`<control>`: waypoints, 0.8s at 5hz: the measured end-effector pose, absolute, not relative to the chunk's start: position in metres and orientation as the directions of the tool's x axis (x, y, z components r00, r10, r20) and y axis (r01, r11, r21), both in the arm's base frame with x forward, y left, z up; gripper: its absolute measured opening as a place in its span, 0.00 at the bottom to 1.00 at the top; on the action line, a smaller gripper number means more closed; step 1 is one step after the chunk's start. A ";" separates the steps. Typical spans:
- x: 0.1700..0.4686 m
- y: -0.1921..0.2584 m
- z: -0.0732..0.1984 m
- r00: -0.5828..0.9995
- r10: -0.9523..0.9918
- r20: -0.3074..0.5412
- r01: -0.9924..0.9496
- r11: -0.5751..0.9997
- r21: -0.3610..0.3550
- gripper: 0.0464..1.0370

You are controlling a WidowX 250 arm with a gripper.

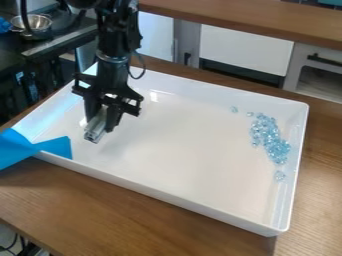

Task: Sweep into pile

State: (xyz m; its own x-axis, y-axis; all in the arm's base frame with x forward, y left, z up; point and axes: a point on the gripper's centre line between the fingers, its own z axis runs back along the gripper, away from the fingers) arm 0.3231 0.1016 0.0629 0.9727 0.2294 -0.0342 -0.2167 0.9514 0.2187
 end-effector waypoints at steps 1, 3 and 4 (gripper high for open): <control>0.320 0.115 0.052 0.974 0.225 -0.031 -0.210 0.944 0.255 0.34; 0.307 0.116 0.040 0.958 0.285 -0.038 -0.267 0.930 0.254 0.68; 0.306 0.113 0.040 0.961 0.271 -0.056 -0.251 0.941 0.228 0.94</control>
